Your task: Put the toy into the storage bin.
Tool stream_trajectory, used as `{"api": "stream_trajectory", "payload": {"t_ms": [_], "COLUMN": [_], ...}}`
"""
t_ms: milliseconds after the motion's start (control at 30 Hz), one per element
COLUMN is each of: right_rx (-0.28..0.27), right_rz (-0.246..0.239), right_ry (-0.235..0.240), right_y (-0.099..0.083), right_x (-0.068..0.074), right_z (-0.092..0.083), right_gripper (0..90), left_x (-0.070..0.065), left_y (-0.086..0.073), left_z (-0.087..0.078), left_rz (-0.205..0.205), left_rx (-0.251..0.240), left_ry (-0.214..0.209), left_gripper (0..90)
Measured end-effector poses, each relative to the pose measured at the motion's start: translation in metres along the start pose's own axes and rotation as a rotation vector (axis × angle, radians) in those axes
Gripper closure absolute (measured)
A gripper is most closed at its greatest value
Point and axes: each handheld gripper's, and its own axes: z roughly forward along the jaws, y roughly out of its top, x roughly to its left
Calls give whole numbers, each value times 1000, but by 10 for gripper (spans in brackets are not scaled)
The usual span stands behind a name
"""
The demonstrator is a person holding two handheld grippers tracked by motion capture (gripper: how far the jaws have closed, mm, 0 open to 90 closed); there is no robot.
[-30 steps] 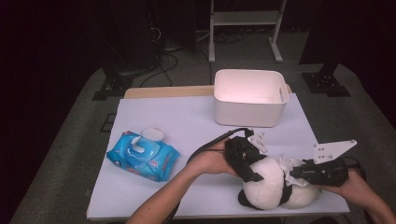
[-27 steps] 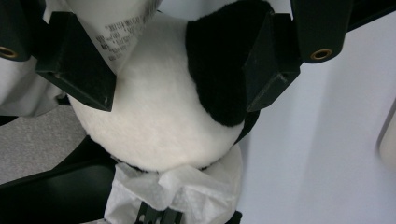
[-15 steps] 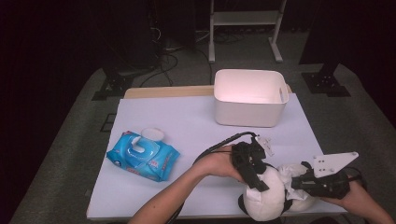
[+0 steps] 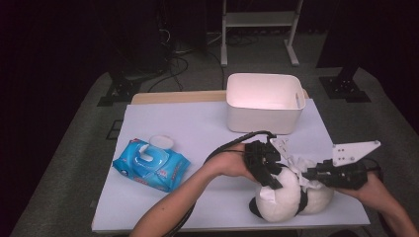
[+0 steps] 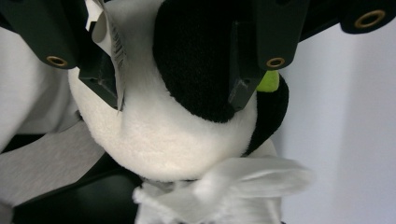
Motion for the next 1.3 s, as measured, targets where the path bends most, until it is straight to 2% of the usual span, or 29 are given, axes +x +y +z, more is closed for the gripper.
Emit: {"api": "stream_trajectory", "payload": {"t_ms": [33,67,100,133,167,333,400,433,633,767,833,1000,1033,1133,1200,1300], "right_rx": [-7,-7,-4,-4,4,30,40,53,65,77,81,102,106,112,111,113], "right_rz": [11,11,14,14,12,20,14,7,-17,-42,-48,-78,-81,-101,-109,-119], "right_ry": [1,1,5,5,8,43,51,58,66,72,76,82,81,79,76,75], "right_y": [5,5,10,10,15,22,22,23,25,24,23,24,25,26,28,32], "right_x": [-11,-11,-21,-21,-29,-36,-35,-32,-17,-4,1,9,11,14,13,10], "right_z": [4,4,10,10,17,30,34,40,40,41,42,45,46,46,44,41], "right_gripper": [852,852,851,851,851,850,851,852,855,854,854,854,854,853,854,855], "left_x": [2,5,8,10,14,22,22,21,13,6,3,-1,-1,-2,-6,-11], "left_y": [2,3,3,3,1,-11,-16,-18,-19,-27,-30,-30,-30,-32,-35,-35], "left_z": [-3,-6,-9,-12,-16,-20,-20,-21,-24,-23,-23,-27,-28,-25,-18,-17], "left_rz": [17,29,36,48,62,67,56,58,78,36,6,-61,-65,-71,-56,-31], "left_rx": [20,31,40,49,64,89,77,74,86,55,36,8,2,33,28,20], "left_ry": [19,34,51,63,83,94,88,88,95,80,61,55,57,69,51,58], "left_gripper": [465,465,464,464,464,463,463,463,466,442,395,282,276,286,364,432]}}
